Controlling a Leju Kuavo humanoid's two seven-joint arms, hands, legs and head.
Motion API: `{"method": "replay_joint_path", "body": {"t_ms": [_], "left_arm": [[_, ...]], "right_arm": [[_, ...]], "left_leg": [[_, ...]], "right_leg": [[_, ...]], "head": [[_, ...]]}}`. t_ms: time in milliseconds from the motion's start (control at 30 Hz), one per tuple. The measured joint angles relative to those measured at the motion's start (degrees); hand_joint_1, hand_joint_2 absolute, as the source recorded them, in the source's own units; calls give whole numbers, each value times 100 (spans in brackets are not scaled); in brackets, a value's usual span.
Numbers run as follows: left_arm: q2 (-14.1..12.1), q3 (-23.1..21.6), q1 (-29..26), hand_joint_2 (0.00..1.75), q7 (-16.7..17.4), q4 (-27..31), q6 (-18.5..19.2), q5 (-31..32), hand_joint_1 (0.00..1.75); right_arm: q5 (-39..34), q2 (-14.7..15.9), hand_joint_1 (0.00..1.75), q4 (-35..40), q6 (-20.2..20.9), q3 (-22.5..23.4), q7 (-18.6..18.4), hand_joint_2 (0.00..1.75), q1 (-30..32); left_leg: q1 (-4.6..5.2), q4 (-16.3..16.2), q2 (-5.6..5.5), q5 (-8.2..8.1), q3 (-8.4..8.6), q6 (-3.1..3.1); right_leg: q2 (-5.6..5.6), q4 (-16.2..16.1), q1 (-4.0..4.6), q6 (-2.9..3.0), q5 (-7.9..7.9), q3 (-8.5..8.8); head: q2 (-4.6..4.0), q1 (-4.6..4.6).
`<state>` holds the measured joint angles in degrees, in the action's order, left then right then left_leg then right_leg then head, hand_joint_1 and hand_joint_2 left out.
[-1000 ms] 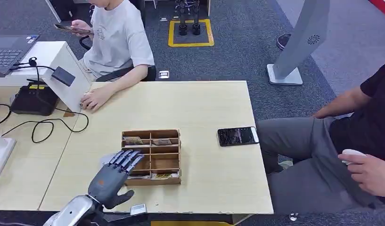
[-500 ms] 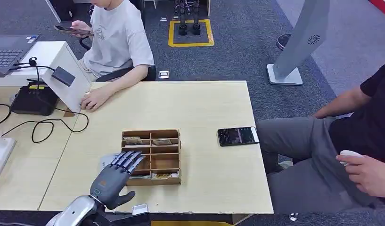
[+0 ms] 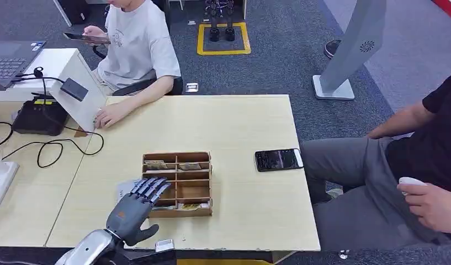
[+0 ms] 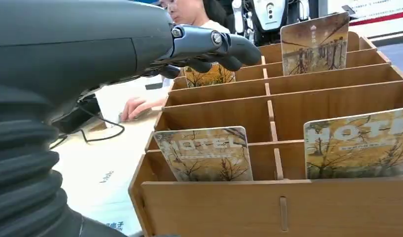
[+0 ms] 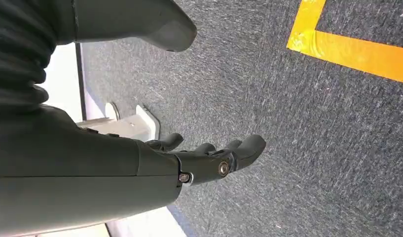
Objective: Pass the card to the sensor for recognition and then transmit it.
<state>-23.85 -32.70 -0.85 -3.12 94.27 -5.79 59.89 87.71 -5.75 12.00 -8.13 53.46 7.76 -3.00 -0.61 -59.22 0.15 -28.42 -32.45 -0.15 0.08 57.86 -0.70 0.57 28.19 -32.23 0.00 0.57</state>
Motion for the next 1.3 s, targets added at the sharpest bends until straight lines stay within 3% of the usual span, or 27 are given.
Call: {"method": "replay_joint_path", "body": {"t_ms": [33, 67, 100, 167, 200, 467, 1300], "left_arm": [[4, 0, 0, 175, 2, -2, -2, 0, 155], [4, 0, 0, 175, 0, -9, -2, 0, 171], [7, 0, -1, 175, 2, -13, -9, -2, 159], [11, 0, -3, 175, 2, -20, -20, -2, 169], [15, 0, -4, 175, 2, -24, -20, -4, 162], [35, 2, -36, 175, -33, -28, -20, -72, 175], [59, 11, -45, 175, -110, -28, -2, -197, 175]], "right_arm": [[0, 0, 0, 0, -2, 0, 0, 175, 0], [0, 0, 0, 0, 0, 0, 2, 175, 0], [0, 0, 0, 0, 0, 0, 9, 175, 0], [-2, 0, 0, 0, -2, 0, 15, 175, 0], [-2, 0, 0, 0, -2, 0, 28, 175, 0], [-9, 0, 0, 0, -9, 0, 61, 175, 0], [-2, 0, 0, 0, -68, 0, 103, 175, -1]], "left_leg": [[0, 0, 0, 0, 0, 0], [0, 0, 0, 0, 0, 0], [0, 0, 0, 0, 0, 0], [0, 0, 0, 0, 0, 0], [0, 0, 0, 0, 0, 0], [0, 0, 0, 0, 0, 0], [0, 0, 0, 0, 0, 0]], "right_leg": [[0, 0, 0, 0, 0, 0], [0, 0, 0, 0, 0, 0], [0, 0, 0, 0, 0, 0], [0, 0, 0, 0, 0, 0], [0, 0, 0, 0, 0, 0], [0, 0, 0, 0, 0, 0], [0, 0, 0, 0, 0, 2]], "head": [[0, 0], [0, 0], [0, 0], [0, 0], [2, 0], [0, 0], [0, 0]]}}
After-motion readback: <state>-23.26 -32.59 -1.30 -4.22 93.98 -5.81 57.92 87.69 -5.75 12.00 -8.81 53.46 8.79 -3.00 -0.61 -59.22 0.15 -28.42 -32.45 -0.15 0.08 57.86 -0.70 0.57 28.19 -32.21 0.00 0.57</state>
